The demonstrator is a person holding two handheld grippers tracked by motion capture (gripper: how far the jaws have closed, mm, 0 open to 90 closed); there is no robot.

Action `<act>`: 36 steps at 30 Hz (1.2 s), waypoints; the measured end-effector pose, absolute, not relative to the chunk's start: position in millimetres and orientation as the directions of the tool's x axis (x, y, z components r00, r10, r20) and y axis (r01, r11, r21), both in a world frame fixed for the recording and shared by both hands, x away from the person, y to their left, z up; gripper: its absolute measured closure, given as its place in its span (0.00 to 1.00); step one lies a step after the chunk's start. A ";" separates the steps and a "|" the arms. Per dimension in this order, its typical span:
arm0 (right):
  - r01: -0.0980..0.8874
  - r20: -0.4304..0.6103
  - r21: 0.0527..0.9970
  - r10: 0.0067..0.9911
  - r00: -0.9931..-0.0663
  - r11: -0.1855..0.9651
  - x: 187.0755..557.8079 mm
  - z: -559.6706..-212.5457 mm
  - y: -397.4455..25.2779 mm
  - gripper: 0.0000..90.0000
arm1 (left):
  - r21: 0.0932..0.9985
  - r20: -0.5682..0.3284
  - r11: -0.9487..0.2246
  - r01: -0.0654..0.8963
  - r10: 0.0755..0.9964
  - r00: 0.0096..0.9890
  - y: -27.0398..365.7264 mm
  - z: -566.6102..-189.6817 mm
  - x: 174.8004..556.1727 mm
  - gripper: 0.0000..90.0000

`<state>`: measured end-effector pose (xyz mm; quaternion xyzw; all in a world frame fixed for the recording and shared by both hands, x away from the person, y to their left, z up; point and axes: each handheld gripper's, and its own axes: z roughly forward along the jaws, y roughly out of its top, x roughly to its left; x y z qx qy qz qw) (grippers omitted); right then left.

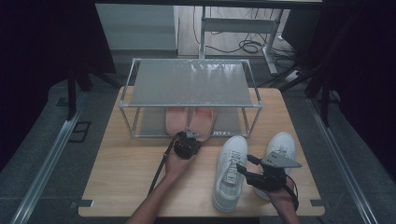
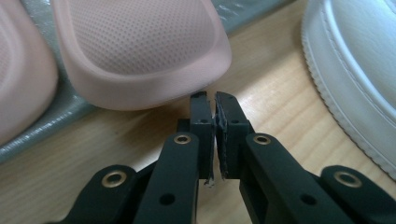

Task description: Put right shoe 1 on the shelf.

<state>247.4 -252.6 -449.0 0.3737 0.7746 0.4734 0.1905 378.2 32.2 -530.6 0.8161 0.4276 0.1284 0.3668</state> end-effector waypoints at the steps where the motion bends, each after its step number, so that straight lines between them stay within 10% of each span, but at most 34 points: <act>1: 0.398 0.058 0.875 0.759 -0.648 0.274 247.4 -448.8 -252.9 0.49 | 0.707 -0.108 -0.360 0.609 0.796 0.596 33.1 -531.0 380.2 0.96; 36: 0.396 0.057 0.877 0.760 -0.647 0.271 246.9 -448.2 -253.7 0.49 | 0.727 -0.154 -0.293 0.621 0.812 0.563 40.0 -523.6 400.2 0.96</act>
